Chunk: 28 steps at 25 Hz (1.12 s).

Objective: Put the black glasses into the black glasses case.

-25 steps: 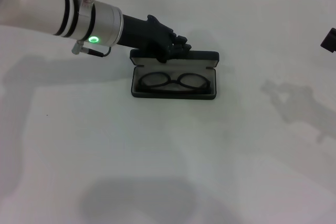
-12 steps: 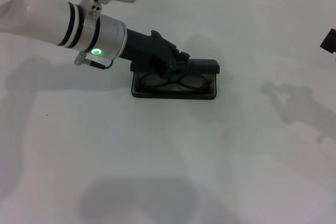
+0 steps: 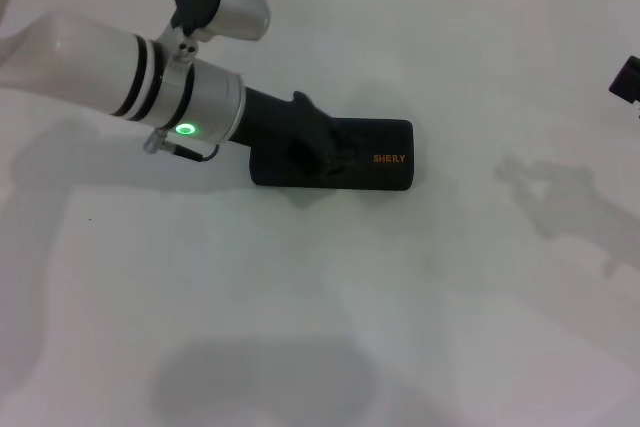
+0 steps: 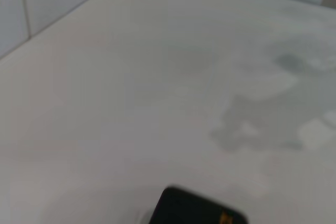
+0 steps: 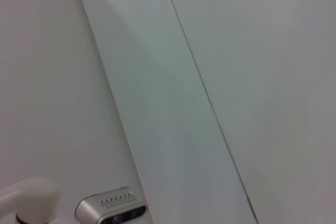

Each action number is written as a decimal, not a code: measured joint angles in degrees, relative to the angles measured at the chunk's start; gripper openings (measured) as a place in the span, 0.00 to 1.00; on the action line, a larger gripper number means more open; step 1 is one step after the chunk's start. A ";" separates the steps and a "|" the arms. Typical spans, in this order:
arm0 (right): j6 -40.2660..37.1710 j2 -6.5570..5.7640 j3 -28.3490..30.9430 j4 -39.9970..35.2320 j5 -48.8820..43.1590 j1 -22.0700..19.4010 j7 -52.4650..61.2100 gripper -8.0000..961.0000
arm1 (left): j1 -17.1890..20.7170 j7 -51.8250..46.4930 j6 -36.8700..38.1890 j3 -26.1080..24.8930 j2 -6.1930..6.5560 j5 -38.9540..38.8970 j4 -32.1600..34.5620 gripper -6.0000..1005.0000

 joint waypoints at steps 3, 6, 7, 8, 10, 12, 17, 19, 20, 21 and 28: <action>-1.77 -0.38 0.27 -0.29 0.00 -0.75 0.19 0.19 | 2.33 -0.96 5.49 -0.05 -1.30 -2.22 7.93 0.21; -4.40 -0.71 0.11 -0.51 -2.11 0.23 0.26 0.20 | 10.22 -2.67 14.36 1.06 -1.37 -12.30 19.49 0.21; -5.67 -0.68 0.05 -0.74 -3.02 0.65 0.32 0.20 | 11.43 -2.73 15.56 1.03 -1.29 -13.90 20.62 0.21; -7.12 -0.59 -0.01 -1.04 -3.67 1.12 0.38 0.20 | 13.39 -2.37 17.60 0.61 -1.18 -16.47 22.39 0.21; -10.20 -0.20 -0.25 -2.01 -4.07 1.46 0.26 0.20 | 17.39 0.35 22.30 -0.50 -0.93 -22.04 24.88 0.22; -11.57 0.20 -2.35 -3.58 -4.17 2.04 0.11 0.20 | 21.40 6.32 28.37 -1.46 -0.54 -28.55 25.42 0.26; -11.53 0.24 -10.34 -4.51 -4.28 6.75 -0.09 0.25 | 29.69 14.47 37.04 -4.81 0.60 -38.07 24.83 0.45; -11.17 0.31 -12.29 -4.27 -4.34 8.71 -0.23 0.34 | 30.62 14.26 38.20 -5.42 1.47 -38.36 23.81 0.48; -10.67 0.34 -13.10 -4.21 -4.33 9.72 -0.24 0.38 | 30.60 14.03 38.94 -5.45 2.24 -38.28 22.33 0.50; -9.98 0.36 -13.89 -4.12 -4.33 10.56 -0.23 0.43 | 30.47 13.91 39.28 -5.41 2.64 -38.26 21.35 0.51; -6.40 0.52 -18.12 -3.76 -4.10 14.36 0.24 0.72 | 30.98 14.06 39.99 -6.01 4.64 -37.55 16.38 0.61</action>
